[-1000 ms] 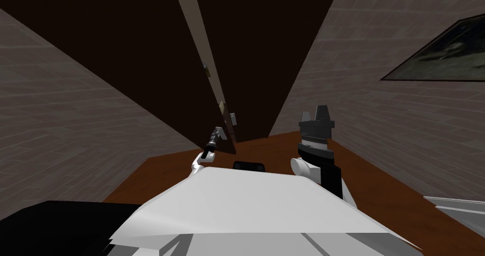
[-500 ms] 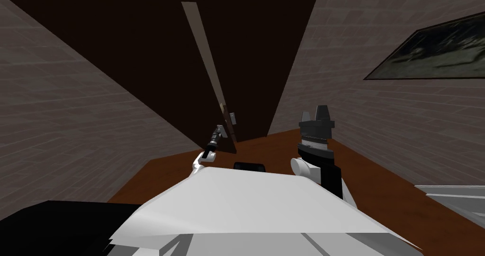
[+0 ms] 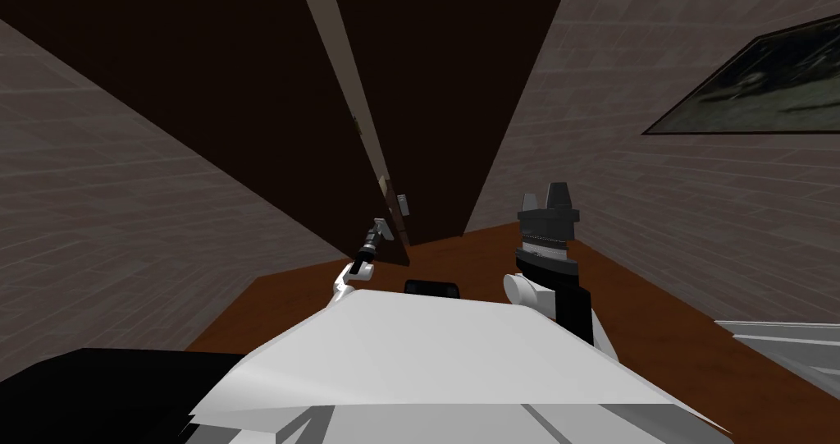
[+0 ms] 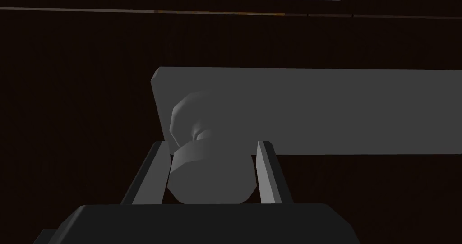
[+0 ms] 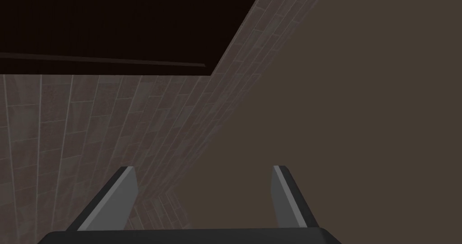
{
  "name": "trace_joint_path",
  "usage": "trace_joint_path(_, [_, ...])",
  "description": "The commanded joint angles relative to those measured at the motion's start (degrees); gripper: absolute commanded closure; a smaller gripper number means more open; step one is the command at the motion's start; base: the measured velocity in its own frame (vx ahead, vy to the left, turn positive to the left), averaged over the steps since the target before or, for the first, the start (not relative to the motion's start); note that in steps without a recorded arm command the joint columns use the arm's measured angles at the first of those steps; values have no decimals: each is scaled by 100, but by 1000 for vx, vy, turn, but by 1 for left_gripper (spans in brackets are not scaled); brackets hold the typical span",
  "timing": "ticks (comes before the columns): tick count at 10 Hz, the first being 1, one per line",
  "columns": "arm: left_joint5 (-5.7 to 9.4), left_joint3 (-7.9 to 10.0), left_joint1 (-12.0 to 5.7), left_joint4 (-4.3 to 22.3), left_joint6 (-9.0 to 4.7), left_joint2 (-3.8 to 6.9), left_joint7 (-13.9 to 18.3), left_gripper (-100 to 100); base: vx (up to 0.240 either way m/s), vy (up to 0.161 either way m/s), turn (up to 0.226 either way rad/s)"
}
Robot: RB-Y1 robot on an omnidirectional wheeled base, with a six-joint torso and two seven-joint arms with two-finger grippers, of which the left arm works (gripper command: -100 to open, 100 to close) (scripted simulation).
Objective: Pull the door open
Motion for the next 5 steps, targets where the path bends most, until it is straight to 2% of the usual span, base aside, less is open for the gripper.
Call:
trace_joint_path(1, [-4,-17,10,3,2,-8,-3,100,-6,-2,-1])
trace_joint_path(3, [-4,-17,10,3,2,-8,-3,100,0,0,0])
trace_joint_path(4, [7,-70,63,-2,-73,115,86,100,-82,73,-186])
trace_joint_path(5, [13,-118,102,-9,-130,195,150,100,-195,151,-249])
